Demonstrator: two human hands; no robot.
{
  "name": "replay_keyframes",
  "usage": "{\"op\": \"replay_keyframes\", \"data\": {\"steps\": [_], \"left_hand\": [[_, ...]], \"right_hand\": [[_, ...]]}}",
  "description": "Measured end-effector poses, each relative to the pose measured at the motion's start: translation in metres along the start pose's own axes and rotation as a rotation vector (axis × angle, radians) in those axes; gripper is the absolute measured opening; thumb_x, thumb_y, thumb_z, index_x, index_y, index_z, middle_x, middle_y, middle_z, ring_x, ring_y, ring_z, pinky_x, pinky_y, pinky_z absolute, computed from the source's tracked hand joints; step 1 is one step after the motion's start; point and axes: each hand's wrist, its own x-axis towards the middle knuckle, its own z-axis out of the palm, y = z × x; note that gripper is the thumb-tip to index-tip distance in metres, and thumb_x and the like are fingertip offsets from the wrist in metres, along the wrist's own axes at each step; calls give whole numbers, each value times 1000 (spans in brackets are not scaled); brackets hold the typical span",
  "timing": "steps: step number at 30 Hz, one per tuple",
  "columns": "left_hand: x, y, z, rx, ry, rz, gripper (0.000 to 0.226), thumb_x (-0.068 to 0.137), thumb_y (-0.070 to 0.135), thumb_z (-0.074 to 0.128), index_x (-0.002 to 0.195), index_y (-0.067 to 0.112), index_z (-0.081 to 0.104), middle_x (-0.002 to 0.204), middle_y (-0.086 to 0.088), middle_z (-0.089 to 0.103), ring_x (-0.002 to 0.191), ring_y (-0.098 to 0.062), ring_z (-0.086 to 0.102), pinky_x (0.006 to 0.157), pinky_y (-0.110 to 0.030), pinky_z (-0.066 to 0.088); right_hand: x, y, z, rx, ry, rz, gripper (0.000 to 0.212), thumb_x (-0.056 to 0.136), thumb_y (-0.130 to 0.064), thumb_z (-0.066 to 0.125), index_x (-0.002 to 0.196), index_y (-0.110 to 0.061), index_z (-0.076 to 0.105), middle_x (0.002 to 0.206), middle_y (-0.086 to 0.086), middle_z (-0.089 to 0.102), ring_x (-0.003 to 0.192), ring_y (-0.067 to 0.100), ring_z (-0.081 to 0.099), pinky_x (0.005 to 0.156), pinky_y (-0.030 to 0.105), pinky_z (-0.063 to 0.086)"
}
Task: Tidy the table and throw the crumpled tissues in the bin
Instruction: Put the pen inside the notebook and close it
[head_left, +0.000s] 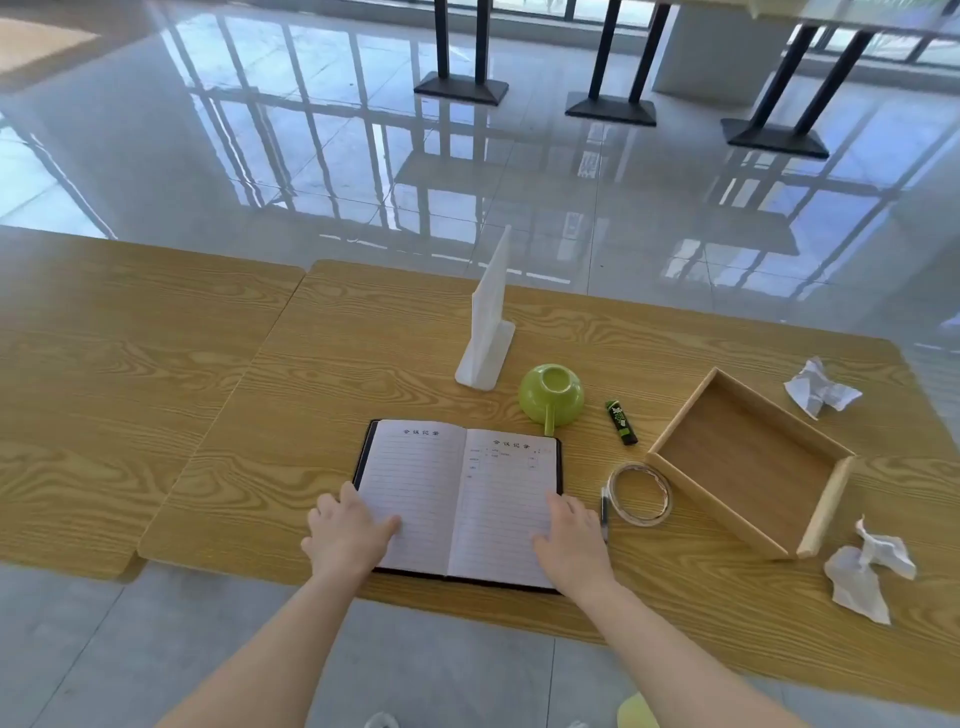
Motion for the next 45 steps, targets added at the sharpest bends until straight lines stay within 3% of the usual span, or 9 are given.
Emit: {"op": "replay_keyframes", "data": {"steps": [3, 6, 16, 21, 24, 29, 34, 37, 45], "left_hand": [[4, -4, -11, -89, -4, -36, 60, 84, 50, 67, 127, 13, 49, 125, -13, 54, 115, -33, 52, 94, -48, 46], [4, -7, -22, -252, 60, 43, 27, 86, 28, 65, 109, 14, 64, 101, -4, 68, 83, -21, 60, 72, -39, 51], [-57, 34, -46, -515, 164, 392, 43, 87, 14, 69, 128, 21, 61, 96, 12, 68, 78, -3, 64, 64, -19, 48], [-84, 68, -35, -469, 175, 531, 43, 87, 18, 68, 128, 28, 62, 100, 17, 69, 74, 1, 65, 70, -22, 54], [-94, 86, -23, -404, 197, 613, 34, 85, 18, 66, 117, 32, 65, 89, 18, 67, 71, -4, 62, 69, -27, 54], [-105, 107, -3, -252, 202, 675, 32, 84, 14, 58, 113, 26, 62, 83, 7, 59, 76, -17, 58, 67, -33, 49], [-117, 123, 17, -95, 175, 649, 26, 85, 17, 52, 110, 23, 57, 90, 4, 55, 86, -19, 56, 64, -33, 49], [-120, 130, 30, -95, 113, 617, 35, 84, 16, 52, 118, 22, 56, 99, 3, 51, 88, -20, 55, 69, -33, 49], [-115, 138, 62, 5, 62, 654, 44, 87, 35, 57, 130, 25, 53, 109, 4, 50, 100, -20, 53, 82, -32, 46]], "right_hand": [[1, 1, -3, 23, 16, -2, 57, 98, -22, 51, 151, -14, 29, 155, 10, 32, 138, 31, 27, 115, 40, 26], [3, 3, -6, 55, -22, 15, 60, 98, -22, 50, 153, -14, 27, 155, 8, 33, 139, 29, 28, 115, 40, 26], [4, 4, -28, 190, 73, -40, 48, 99, -22, 55, 144, -11, 45, 142, 8, 52, 131, 24, 48, 107, 38, 41], [10, -23, -51, 672, 66, -51, 35, 99, -30, 56, 127, -9, 60, 99, 3, 72, 88, 21, 71, 84, 44, 60], [15, -47, -65, 755, 35, -133, 41, 98, -33, 59, 130, -8, 59, 97, 2, 73, 78, 17, 73, 75, 38, 63], [24, -65, -86, 536, 80, -248, 51, 93, -38, 66, 135, -11, 55, 90, 4, 74, 71, 15, 73, 76, 40, 61], [36, -52, -93, 196, 165, -270, 45, 89, -22, 69, 130, -8, 59, 88, 6, 73, 87, 24, 69, 82, 36, 53], [41, -41, -94, 151, 182, -242, 32, 84, -14, 71, 113, 1, 65, 79, 8, 73, 83, 27, 68, 79, 40, 54], [54, -10, -83, 167, 168, -156, 31, 84, -9, 70, 114, -3, 66, 87, 9, 73, 88, 29, 67, 83, 41, 54]]}}
